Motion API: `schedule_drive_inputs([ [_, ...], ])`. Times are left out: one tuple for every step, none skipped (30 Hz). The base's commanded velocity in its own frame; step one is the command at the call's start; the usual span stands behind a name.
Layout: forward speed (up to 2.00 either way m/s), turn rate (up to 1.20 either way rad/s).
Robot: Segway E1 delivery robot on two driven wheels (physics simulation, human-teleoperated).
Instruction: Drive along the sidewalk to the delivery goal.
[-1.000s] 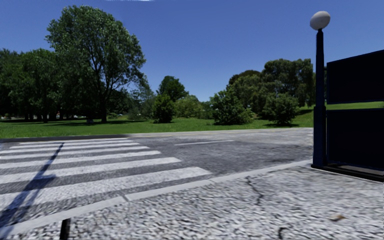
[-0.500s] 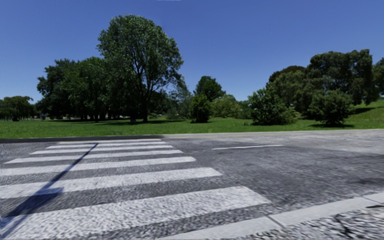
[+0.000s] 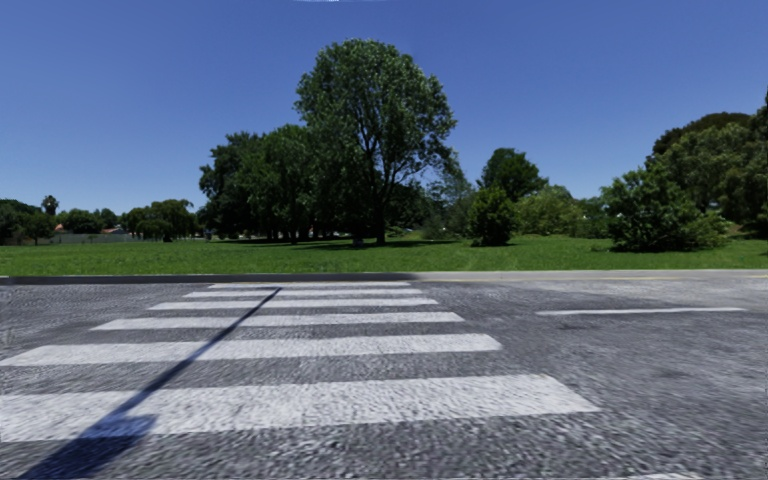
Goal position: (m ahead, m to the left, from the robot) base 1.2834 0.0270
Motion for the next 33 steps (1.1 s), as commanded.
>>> schedule_drive_inputs([
  [1.61, 0.57],
  [1.61, 0.4],
  [1.61, 0.25],
  [1.58, 0.22],
  [1.58, 0.22],
  [1.33, 0.0],
  [1.3, 0.0],
  [1.28, 0.0],
  [1.28, 0.0],
  [1.26, 0.0],
  [1.24, 0.02],
  [1.18, 0.03],
  [1.18, 0.03],
  [1.15, 0.01],
  [1.13, 0.0],
  [1.13, 0.0],
  [1.13, 0.0],
  [1.13, 0.0],
  [1.13, 0.0],
  [1.13, 0.0],
  [1.13, 0.01],
  [1.13, 0.0],
  [1.05, 0.0],
  [1.05, 0.0],
  [0.89, 0.0],
  [0.18, 0.0],
  [0.18, 0.0],
  [0.0, 0.0],
  [0.0, 0.0],
  [0.0, 0.0],
  [0.0, 0.0],
  [0.0, 0.0],
  [0.0, 0.0],
])
